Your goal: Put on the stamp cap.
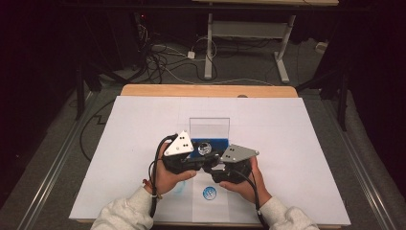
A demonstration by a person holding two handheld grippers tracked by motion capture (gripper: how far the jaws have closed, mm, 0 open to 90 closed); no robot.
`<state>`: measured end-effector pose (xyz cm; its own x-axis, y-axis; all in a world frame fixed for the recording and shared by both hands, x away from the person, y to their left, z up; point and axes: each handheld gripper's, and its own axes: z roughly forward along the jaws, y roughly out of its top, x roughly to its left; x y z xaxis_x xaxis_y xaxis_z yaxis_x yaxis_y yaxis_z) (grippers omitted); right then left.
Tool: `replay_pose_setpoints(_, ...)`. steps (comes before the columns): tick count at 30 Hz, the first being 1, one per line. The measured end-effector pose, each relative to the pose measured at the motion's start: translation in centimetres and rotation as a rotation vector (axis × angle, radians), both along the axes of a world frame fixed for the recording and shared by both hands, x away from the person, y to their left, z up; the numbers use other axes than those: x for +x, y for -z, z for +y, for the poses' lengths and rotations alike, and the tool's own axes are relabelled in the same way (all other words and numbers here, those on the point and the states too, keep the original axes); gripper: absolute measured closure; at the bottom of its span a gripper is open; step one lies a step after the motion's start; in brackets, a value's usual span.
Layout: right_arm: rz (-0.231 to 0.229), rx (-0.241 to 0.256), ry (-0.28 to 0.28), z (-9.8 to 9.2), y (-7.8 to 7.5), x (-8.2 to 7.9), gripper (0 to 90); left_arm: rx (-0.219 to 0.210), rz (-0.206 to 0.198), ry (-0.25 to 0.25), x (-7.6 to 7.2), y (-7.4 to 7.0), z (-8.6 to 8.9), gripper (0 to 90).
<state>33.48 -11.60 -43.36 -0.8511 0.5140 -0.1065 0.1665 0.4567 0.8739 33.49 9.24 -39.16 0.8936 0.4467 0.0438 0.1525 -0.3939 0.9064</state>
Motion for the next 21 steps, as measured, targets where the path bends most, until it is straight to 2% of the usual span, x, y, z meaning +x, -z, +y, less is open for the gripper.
replay_pose_setpoints(6, -0.003, 0.014, 0.004, 0.0, -0.1, -0.1, 38.0, -0.003, -0.006, -0.006, 0.0, -0.2, 0.1, 54.6)
replay_pose_setpoints(10, -0.001, 0.014, 0.026, 0.4, 0.2, 0.0, 37.0, -0.041, -0.006, -0.009, 0.2, -0.3, 0.6, 54.5)
replay_pose_setpoints(15, -0.004, 0.006, 0.032, 0.5, 0.3, 0.0, 33.8, -0.041, -0.018, -0.018, 0.1, -0.6, 0.9, 54.6)
replay_pose_setpoints(17, -0.009, 0.009, 0.051, 0.2, 0.1, 0.2, 33.0, -0.044, -0.016, -0.017, 0.2, -0.6, 1.0, 54.6)
replay_pose_setpoints(21, -0.014, 0.004, 0.062, -0.3, 0.0, 0.3, 28.3, -0.026, -0.018, -0.014, 0.2, -0.5, 1.1, 54.6)
